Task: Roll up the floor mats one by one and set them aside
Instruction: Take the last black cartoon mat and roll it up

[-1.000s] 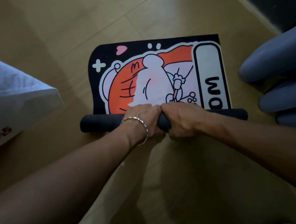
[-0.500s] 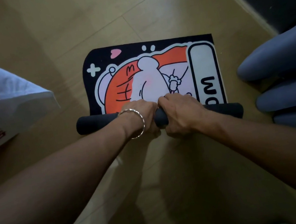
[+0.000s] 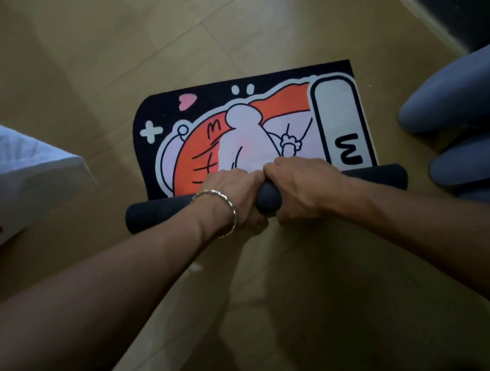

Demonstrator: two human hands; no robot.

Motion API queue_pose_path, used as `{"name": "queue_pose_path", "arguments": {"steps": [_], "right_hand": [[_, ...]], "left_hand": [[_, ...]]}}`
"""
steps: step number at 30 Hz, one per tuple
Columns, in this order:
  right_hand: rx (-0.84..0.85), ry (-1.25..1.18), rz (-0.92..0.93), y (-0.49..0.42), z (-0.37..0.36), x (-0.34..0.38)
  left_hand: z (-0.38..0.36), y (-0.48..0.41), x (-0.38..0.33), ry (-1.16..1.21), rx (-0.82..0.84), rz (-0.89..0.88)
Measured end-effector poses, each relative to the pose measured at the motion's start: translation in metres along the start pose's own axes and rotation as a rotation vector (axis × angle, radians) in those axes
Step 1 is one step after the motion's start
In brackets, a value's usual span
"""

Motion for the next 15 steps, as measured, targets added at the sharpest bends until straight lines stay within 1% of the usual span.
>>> {"name": "queue_pose_path", "arguments": {"steps": [1, 2, 3, 6, 8, 9, 13, 15], "right_hand": [[-0.038, 0.014, 0.007, 0.001, 0.001, 0.000], [-0.032, 0.008, 0.005, 0.001, 0.000, 0.001], [0.008, -0.011, 0.003, 0.000, -0.002, 0.000], [0.203, -0.078, -0.014, -0.004, -0.009, -0.003], [0.233, -0.105, -0.027, -0.005, -0.006, -0.005], [0.204, -0.091, -0.028, -0.004, -0.004, -0.004], [-0.008, 0.052, -0.067, -0.001, -0.003, 0.001], [-0.115, 0.141, -0.050, -0.001, -0.001, 0.005]], "left_hand": [[0.001, 0.001, 0.001, 0.008, -0.002, 0.006], [0.001, 0.002, 0.001, 0.014, -0.015, 0.003], [0.001, 0.003, 0.000, 0.015, -0.040, -0.015], [-0.005, 0.009, -0.004, -0.035, -0.125, -0.077], [-0.007, 0.009, -0.005, -0.055, -0.119, -0.073], [-0.007, 0.008, -0.005, -0.051, -0.107, -0.061], [0.000, 0.000, 0.002, -0.009, -0.092, -0.002], [0.003, -0.001, 0.003, 0.004, -0.137, 0.007]]}}
Point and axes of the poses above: each hand's wrist, its own y-axis away from the middle knuckle, its own z-axis out of the back of the hand, x = y × z, the point moved 6 cm from there along -y, towards the middle knuckle, and after that the axes turned 2 degrees about -y, right-handed, at the moved point
